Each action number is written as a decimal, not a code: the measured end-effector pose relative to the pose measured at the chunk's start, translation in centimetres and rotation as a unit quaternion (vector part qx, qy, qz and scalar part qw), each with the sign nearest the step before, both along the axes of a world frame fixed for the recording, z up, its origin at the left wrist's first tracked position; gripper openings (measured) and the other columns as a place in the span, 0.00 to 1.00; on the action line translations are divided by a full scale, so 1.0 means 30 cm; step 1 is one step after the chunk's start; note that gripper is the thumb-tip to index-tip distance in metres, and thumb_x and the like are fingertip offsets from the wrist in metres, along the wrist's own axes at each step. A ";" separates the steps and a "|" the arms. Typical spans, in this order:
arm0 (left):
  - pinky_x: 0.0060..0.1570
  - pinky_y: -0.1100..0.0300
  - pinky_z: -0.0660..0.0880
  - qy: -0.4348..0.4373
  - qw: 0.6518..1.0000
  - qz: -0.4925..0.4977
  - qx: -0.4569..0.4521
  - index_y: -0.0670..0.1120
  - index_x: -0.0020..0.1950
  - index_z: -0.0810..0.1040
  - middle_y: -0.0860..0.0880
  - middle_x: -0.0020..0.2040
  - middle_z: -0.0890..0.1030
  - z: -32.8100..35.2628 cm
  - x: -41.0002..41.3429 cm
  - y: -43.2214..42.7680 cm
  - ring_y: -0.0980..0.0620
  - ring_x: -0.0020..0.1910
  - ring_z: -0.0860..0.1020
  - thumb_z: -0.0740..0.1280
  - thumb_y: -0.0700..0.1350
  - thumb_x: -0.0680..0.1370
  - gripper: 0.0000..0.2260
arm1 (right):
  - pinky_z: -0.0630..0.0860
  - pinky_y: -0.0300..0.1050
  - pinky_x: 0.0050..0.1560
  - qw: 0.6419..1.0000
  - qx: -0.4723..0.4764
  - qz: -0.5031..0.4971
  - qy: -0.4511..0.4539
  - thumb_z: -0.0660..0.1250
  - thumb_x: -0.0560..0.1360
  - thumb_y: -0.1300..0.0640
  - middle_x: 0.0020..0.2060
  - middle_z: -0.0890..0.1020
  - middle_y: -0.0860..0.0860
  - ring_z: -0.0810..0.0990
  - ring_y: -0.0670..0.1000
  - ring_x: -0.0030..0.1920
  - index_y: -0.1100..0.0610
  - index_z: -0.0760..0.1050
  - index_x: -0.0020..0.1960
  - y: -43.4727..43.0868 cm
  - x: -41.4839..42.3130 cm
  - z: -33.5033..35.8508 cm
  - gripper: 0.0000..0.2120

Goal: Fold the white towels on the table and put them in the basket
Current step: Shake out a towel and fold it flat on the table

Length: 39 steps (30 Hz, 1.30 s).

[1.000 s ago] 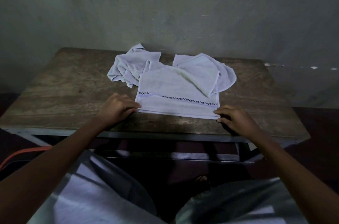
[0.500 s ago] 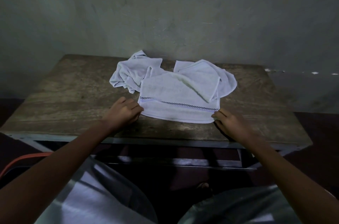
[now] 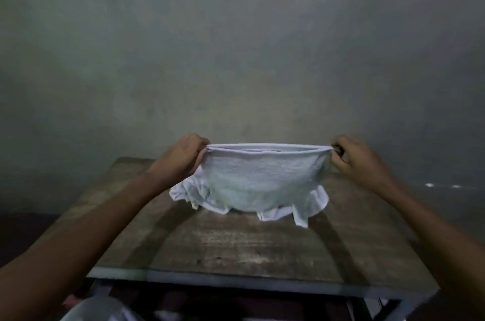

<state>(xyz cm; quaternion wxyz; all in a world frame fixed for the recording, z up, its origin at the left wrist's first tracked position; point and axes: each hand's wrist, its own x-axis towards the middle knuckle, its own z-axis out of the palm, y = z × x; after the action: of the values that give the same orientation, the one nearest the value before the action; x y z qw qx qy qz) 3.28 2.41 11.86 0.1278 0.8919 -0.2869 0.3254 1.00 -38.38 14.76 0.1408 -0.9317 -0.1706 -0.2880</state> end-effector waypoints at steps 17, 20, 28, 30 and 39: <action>0.48 0.54 0.71 -0.056 0.996 0.022 0.060 0.35 0.54 0.76 0.36 0.49 0.78 0.595 -0.023 0.018 0.39 0.48 0.77 0.58 0.37 0.79 0.09 | 0.70 0.45 0.38 0.998 0.024 0.045 0.049 0.63 0.77 0.63 0.33 0.79 0.51 0.77 0.53 0.36 0.56 0.76 0.45 0.016 -0.040 0.539 0.06; 0.46 0.60 0.66 -0.043 0.998 0.010 0.054 0.36 0.54 0.76 0.37 0.50 0.79 0.603 -0.047 0.025 0.40 0.48 0.77 0.59 0.35 0.77 0.09 | 0.71 0.44 0.37 0.996 0.017 0.054 0.075 0.62 0.78 0.64 0.31 0.78 0.50 0.76 0.49 0.32 0.55 0.74 0.44 0.022 -0.060 0.545 0.07; 0.38 0.62 0.61 0.035 0.998 -0.038 -0.020 0.39 0.50 0.73 0.48 0.44 0.73 0.535 -0.069 0.021 0.50 0.40 0.71 0.47 0.58 0.74 0.26 | 0.72 0.43 0.38 0.993 0.014 0.042 0.106 0.61 0.78 0.63 0.31 0.79 0.47 0.78 0.42 0.31 0.55 0.75 0.45 0.035 -0.073 0.540 0.06; 0.36 0.61 0.61 0.037 0.999 -0.033 -0.016 0.39 0.49 0.73 0.47 0.43 0.74 0.512 -0.072 0.026 0.48 0.39 0.71 0.50 0.56 0.77 0.23 | 0.71 0.44 0.38 0.997 0.043 0.037 0.043 0.61 0.78 0.64 0.32 0.79 0.49 0.77 0.49 0.34 0.56 0.75 0.46 0.039 -0.073 0.530 0.06; 0.37 0.65 0.61 -0.025 0.999 -0.025 0.012 0.37 0.47 0.78 0.40 0.42 0.80 0.466 -0.076 0.046 0.45 0.40 0.77 0.63 0.45 0.76 0.12 | 0.68 0.48 0.38 0.999 0.047 0.022 0.010 0.61 0.78 0.64 0.36 0.78 0.55 0.76 0.57 0.37 0.58 0.74 0.48 0.037 -0.063 0.448 0.04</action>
<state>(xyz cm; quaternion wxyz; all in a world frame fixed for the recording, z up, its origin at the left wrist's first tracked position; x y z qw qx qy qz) 1.00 3.77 25.86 0.1179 0.8774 -0.3162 0.3409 -0.88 -37.28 28.21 0.1924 -0.9229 -0.1755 -0.2837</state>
